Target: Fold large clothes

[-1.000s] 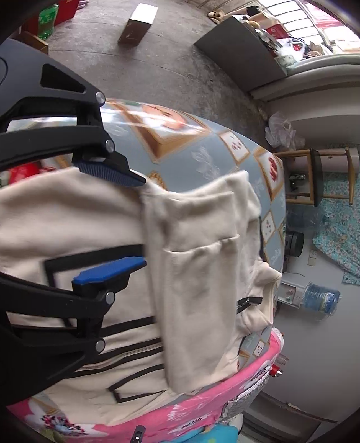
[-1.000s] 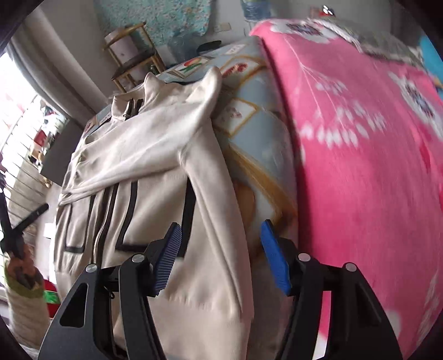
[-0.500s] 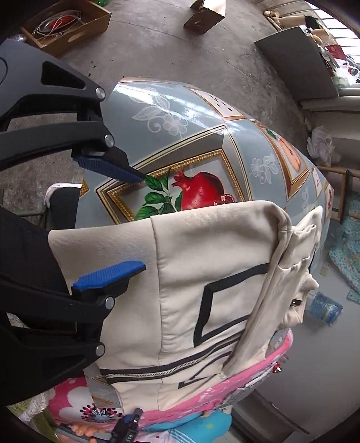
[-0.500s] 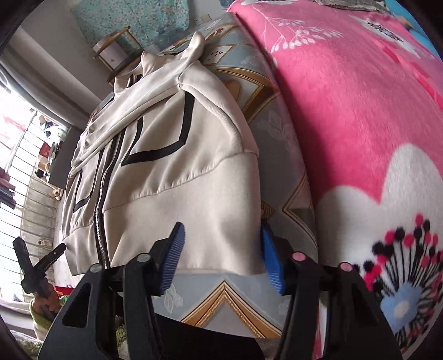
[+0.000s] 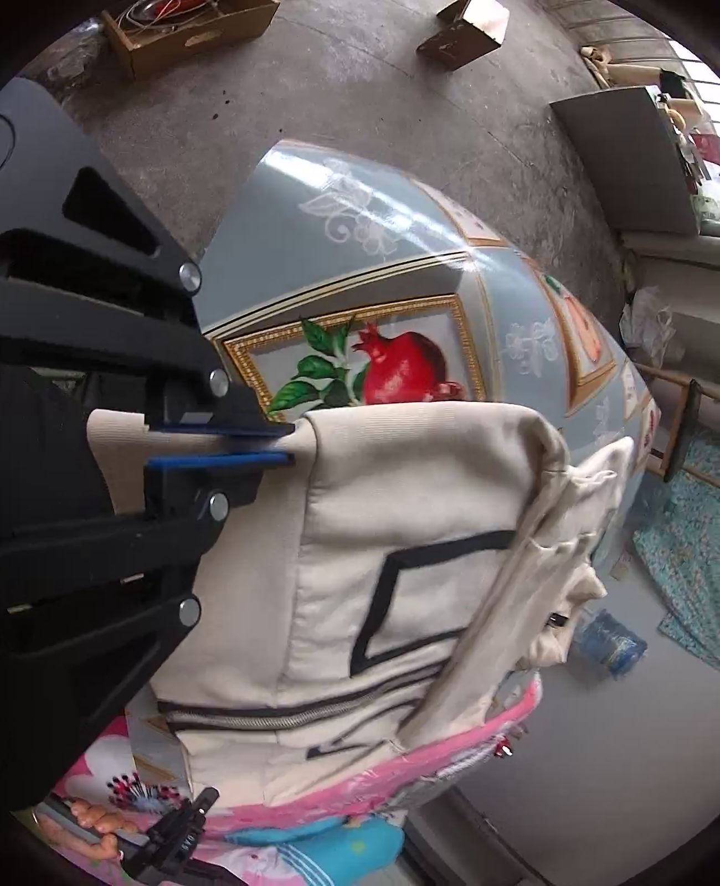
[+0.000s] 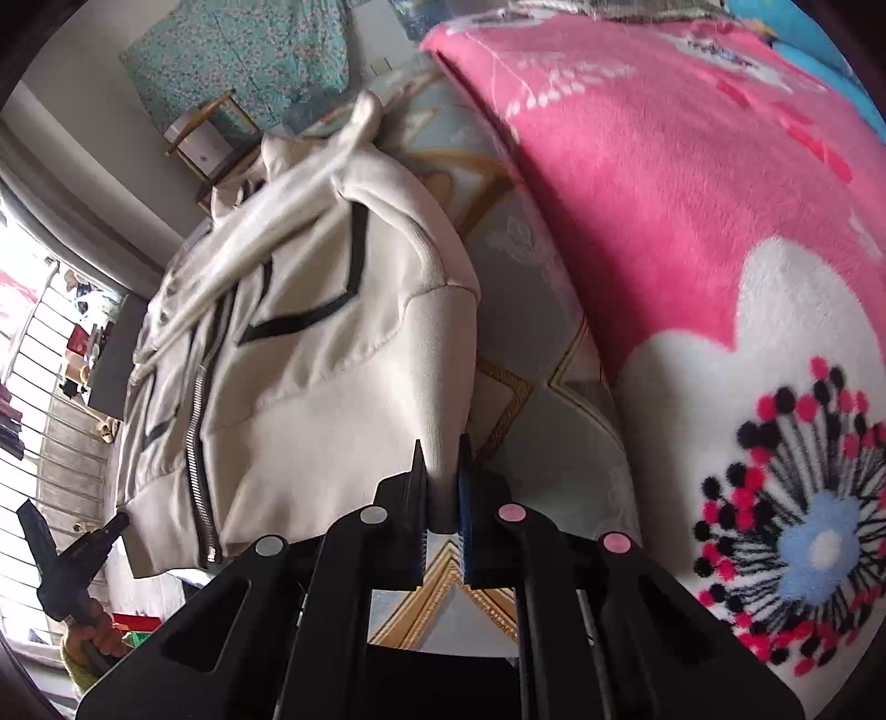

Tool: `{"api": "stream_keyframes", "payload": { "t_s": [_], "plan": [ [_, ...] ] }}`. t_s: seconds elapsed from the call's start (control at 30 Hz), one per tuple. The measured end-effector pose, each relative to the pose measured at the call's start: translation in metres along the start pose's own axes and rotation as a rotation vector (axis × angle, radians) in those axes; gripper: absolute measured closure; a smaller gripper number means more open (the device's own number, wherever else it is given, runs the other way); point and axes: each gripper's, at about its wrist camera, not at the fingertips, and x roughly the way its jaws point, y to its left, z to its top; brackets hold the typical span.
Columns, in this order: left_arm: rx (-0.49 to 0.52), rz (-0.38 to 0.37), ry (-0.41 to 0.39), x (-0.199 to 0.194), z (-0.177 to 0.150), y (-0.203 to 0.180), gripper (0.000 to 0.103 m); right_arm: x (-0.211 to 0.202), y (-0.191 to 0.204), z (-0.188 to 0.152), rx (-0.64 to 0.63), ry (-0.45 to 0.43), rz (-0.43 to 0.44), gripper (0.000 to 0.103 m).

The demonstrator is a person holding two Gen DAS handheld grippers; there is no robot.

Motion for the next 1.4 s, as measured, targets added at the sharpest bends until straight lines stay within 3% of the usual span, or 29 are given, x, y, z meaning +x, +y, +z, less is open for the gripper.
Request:
{"api": "stream_keyframes", "payload": {
  "t_s": [0.17, 0.33, 0.43, 0.47, 0.6, 0.9, 1.03, 1.17, 1.2, 1.27, 1.3, 1.37, 1.4],
  "plan": [
    [0.091, -0.024, -0.051, -0.043, 0.011, -0.015, 0.099, -0.051, 0.014, 0.002, -0.053, -0.078, -0.004, 0.098],
    [0.077, 0.023, 0.09, -0.008, 0.008, 0.006, 0.099, -0.016, -0.007, -0.01, 0.001, 0.049, 0.001, 0.098],
    [0.1, 0.023, 0.094, -0.003, 0.003, 0.008, 0.098, -0.007, -0.017, -0.009, 0.053, 0.084, 0.052, 0.097],
    [0.11, 0.015, 0.097, -0.005, 0.003, 0.007, 0.096, -0.008, -0.02, -0.007, 0.062, 0.083, 0.066, 0.094],
    [0.138, -0.004, 0.121, -0.008, 0.0, 0.007, 0.09, -0.015, -0.023, -0.003, 0.056, 0.077, 0.067, 0.068],
    [0.02, -0.104, 0.195, 0.002, -0.011, 0.023, 0.078, 0.021, -0.018, 0.006, 0.041, 0.112, 0.097, 0.065],
    [-0.007, -0.131, 0.231, 0.005, -0.016, 0.027, 0.078, 0.022, -0.018, -0.002, 0.055, 0.127, 0.156, 0.065],
    [-0.009, -0.138, 0.245, 0.007, -0.022, 0.025, 0.076, 0.02, -0.014, -0.013, 0.024, 0.136, 0.151, 0.065],
    [-0.003, -0.133, 0.244, 0.007, -0.023, 0.023, 0.076, 0.019, -0.011, -0.014, 0.008, 0.128, 0.136, 0.067],
    [0.018, -0.123, 0.238, 0.005, -0.024, 0.019, 0.077, 0.019, -0.006, -0.015, -0.03, 0.117, 0.087, 0.082],
    [0.034, -0.12, 0.23, 0.003, -0.024, 0.016, 0.082, 0.018, -0.004, -0.015, -0.046, 0.113, 0.066, 0.09],
    [0.076, -0.12, 0.205, -0.005, -0.024, 0.01, 0.097, 0.014, -0.001, -0.016, -0.064, 0.1, 0.061, 0.094],
    [0.084, -0.127, 0.192, -0.011, -0.023, 0.008, 0.098, 0.011, -0.001, -0.015, -0.071, 0.093, 0.063, 0.095]
  ]
}}
